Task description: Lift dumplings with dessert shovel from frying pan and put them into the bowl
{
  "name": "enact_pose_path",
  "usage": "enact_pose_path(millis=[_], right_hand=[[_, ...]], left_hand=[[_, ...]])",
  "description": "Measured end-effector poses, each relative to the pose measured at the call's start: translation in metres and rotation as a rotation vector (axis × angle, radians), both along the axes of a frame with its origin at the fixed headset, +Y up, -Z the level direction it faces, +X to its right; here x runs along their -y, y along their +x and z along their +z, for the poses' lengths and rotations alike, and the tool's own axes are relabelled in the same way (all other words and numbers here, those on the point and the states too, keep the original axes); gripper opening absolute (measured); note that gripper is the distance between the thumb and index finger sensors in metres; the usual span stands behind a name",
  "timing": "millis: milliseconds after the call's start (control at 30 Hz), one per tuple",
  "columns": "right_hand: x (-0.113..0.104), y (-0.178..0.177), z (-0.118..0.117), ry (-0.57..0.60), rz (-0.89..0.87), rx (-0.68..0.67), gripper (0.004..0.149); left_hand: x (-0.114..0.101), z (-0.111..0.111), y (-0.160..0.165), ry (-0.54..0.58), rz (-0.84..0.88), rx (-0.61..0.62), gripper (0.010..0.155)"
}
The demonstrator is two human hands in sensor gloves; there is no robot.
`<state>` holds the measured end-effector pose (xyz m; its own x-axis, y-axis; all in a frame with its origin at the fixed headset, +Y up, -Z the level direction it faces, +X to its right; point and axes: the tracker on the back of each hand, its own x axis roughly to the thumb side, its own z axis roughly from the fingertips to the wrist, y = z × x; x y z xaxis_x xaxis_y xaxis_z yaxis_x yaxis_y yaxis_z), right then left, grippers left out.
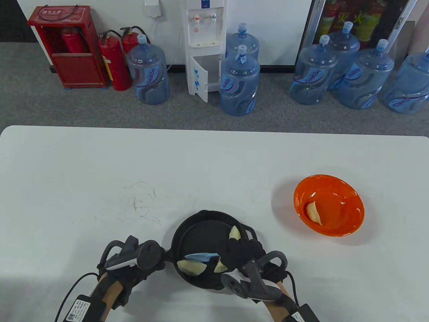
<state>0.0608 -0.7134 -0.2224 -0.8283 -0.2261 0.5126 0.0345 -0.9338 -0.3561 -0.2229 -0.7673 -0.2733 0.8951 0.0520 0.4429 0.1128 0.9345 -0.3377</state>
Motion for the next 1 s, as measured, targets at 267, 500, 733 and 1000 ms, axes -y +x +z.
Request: enact_pose_path(millis=[267, 500, 733, 1000], right_hand=[[0.0, -0.002, 0.005, 0.069, 0.03, -0.043, 0.038], [-0.005, 0.001, 0.004, -0.002, 0.018, -0.082, 0.038], [-0.004, 0.008, -0.004, -0.142, 0.001, -0.076, 0.038], [0.005, 0.016, -0.017, -0.348, -0.027, -0.037, 0.04]], left_hand=[[0.0, 0.0, 0.0, -0.002, 0.001, -0.001, 0.053], [0.0, 0.0, 0.0, -0.004, -0.005, -0.004, 0.053], [0.0, 0.0, 0.001, -0.005, -0.004, -0.008, 0.053], [0.0, -0.001, 0.001, -0.005, -0.003, -0.007, 0.053]])
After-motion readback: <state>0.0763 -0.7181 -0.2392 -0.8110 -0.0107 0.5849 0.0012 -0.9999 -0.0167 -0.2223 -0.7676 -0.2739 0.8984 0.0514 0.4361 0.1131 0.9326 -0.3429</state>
